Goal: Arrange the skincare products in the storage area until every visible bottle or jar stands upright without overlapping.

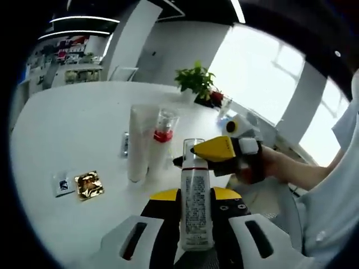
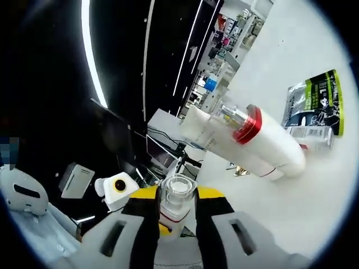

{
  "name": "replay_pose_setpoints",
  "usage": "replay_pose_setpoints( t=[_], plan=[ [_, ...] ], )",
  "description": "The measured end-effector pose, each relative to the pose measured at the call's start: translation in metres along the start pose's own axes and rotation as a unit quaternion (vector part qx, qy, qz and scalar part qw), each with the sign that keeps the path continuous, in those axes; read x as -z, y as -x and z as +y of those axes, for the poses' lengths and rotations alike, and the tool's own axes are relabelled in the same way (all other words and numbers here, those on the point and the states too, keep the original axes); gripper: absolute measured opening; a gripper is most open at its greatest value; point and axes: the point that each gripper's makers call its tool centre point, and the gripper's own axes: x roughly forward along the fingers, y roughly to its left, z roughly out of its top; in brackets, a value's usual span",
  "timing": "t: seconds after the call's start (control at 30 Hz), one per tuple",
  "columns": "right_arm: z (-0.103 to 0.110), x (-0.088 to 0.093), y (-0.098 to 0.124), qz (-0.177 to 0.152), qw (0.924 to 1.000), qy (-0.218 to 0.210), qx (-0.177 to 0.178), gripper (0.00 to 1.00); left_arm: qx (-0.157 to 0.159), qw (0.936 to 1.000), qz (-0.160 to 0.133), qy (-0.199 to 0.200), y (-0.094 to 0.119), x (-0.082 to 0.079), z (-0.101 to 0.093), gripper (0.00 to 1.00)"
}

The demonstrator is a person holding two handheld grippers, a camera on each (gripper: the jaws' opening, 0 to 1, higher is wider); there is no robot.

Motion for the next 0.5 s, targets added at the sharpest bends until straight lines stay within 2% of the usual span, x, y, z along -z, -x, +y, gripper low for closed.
replay_pose_setpoints(
  t=[0.2,0.33,0.5],
  plan=[
    [0.005,-0.001,-0.003,0.004,0.9997,0.023,0.005,0.22,-0.003,0.9999,0.011,-0.009,-0.003,0.004,0.001,0.16],
    [0.009,-0.001,-0.006,0.017,0.9979,0.061,0.013,0.21,-0.005,0.9998,0.015,-0.013,-0.003,0.005,0.002,0.16],
    [0.011,0.0,-0.011,0.037,0.9928,0.111,0.027,0.21,-0.02,0.9986,0.03,-0.038,-0.007,0.01,0.006,0.16]
  ],
)
